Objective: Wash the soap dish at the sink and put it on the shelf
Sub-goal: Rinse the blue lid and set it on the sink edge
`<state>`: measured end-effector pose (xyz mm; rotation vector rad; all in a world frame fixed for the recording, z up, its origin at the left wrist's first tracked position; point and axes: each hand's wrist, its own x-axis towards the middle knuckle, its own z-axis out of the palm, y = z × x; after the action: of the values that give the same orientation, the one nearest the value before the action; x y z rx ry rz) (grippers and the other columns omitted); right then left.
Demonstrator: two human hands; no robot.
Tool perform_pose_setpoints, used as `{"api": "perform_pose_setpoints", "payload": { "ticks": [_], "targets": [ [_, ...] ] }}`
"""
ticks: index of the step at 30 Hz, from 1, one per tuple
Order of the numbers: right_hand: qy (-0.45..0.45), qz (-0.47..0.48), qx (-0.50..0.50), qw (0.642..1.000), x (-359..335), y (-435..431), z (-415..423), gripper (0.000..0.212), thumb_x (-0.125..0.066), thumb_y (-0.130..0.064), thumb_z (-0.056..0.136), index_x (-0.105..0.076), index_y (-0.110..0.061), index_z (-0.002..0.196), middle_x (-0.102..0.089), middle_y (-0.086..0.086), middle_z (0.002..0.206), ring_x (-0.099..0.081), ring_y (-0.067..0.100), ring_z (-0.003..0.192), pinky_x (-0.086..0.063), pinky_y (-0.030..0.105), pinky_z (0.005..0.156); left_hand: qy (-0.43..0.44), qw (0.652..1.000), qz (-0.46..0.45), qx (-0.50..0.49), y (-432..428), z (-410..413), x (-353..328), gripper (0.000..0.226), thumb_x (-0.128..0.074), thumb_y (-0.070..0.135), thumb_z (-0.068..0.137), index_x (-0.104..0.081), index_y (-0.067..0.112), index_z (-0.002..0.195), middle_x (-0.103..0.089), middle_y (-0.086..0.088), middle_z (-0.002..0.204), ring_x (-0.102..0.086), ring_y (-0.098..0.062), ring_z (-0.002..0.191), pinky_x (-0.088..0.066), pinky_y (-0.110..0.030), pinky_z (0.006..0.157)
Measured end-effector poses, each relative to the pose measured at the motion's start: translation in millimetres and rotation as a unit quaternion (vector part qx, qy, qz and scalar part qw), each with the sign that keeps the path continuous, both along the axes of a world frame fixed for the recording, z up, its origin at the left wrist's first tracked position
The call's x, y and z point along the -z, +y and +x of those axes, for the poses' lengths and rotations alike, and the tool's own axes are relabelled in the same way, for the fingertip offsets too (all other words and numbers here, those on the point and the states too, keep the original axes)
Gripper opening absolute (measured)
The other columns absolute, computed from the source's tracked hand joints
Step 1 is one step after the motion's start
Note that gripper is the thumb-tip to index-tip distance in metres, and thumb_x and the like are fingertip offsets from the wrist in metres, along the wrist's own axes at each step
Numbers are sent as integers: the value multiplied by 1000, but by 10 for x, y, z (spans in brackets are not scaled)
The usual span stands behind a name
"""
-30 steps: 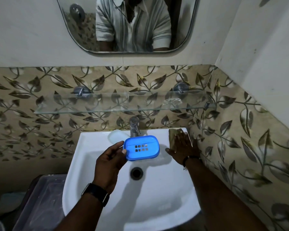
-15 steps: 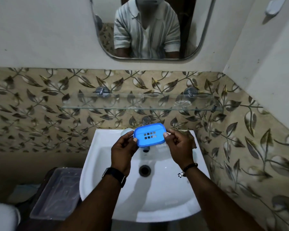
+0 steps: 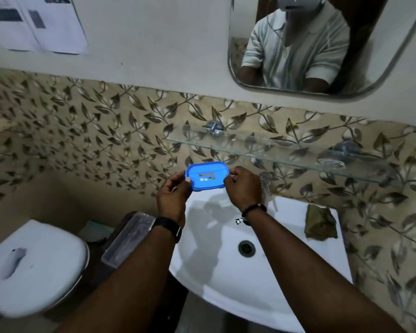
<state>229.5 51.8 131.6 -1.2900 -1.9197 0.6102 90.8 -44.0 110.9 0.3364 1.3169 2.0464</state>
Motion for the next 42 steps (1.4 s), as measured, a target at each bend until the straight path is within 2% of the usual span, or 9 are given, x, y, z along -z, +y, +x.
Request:
{"api": "perform_pose_setpoints", "payload": {
  "ticks": [6, 10, 12, 14, 17, 22, 29, 38, 42],
  "targets": [
    [-92, -51, -26, 994, 176, 170, -321, 18, -60, -17, 81, -72, -12, 95, -74, 12, 108, -65, 34, 102, -52, 34, 81, -7, 998, -66, -17, -14, -162, 174, 26, -65, -10, 87, -64, -3, 112, -67, -27, 111, -63, -33, 96, -52, -53, 95],
    [-135, -75, -24, 988, 315, 316, -425, 14, -57, -15, 81, -67, -11, 89, -72, 14, 96, -66, 36, 92, -48, 30, 68, 32, 993, -116, 10, 109, -290, 340, 25, -67, -7, 87, -65, 4, 110, -68, -20, 104, -64, -29, 89, -56, -41, 82],
    [-149, -86, -18, 985, 407, 414, -486, 17, -54, -15, 83, -67, -12, 94, -72, 16, 97, -65, 37, 95, -48, 31, 70, 52, 987, -149, 42, 244, -398, 468, 27, -67, -5, 88, -65, 4, 113, -68, -17, 103, -62, -27, 88, -52, -34, 73],
    [-166, -94, -14, 982, 501, 499, -519, 20, -54, -15, 86, -69, -12, 99, -72, 17, 102, -65, 37, 99, -51, 34, 75, 87, 975, -191, 75, 365, -476, 604, 30, -69, -3, 86, -66, 3, 116, -69, -14, 105, -62, -28, 90, -52, -34, 76],
    [-199, -119, -19, 973, 675, 650, -590, 23, -57, -17, 89, -68, -9, 108, -70, 17, 112, -63, 37, 106, -52, 35, 81, 179, 943, -259, 105, 577, -559, 802, 41, -76, 3, 82, -67, 4, 121, -70, -14, 117, -65, -33, 106, -52, -44, 97],
    [-237, -151, -16, 960, 857, 793, -698, 31, -60, -16, 86, -65, -7, 116, -66, 17, 121, -62, 35, 111, -51, 34, 85, 317, 879, -330, 137, 799, -627, 1001, 54, -85, 21, 74, -68, 7, 123, -70, -16, 116, -65, -34, 106, -51, -37, 94],
    [-324, -138, -24, 936, 987, 827, -769, 30, -59, -19, 85, -66, -9, 112, -60, 17, 117, -56, 36, 113, -50, 39, 89, 472, 766, -408, 151, 894, -720, 1199, 67, -78, 48, 76, -60, 18, 134, -57, -15, 126, -48, -33, 122, -27, -33, 99],
    [-297, -60, 33, 953, 1060, 702, -569, 28, -56, -20, 92, -64, -4, 114, -60, 18, 118, -54, 36, 115, -45, 41, 97, 540, 728, -396, 147, 856, -719, 1261, 71, -72, 44, 79, -48, 18, 140, -50, -14, 131, -44, -36, 121, -34, -40, 101],
    [-379, 3, 30, 925, 1114, 518, -343, 25, -59, -27, 91, -67, -8, 104, -63, 16, 106, -58, 36, 102, -49, 43, 83, 611, 702, -330, 159, 790, -552, 1227, 60, -67, 39, 85, -52, 17, 139, -53, -13, 131, -47, -37, 118, -39, -43, 99]
  ]
}}
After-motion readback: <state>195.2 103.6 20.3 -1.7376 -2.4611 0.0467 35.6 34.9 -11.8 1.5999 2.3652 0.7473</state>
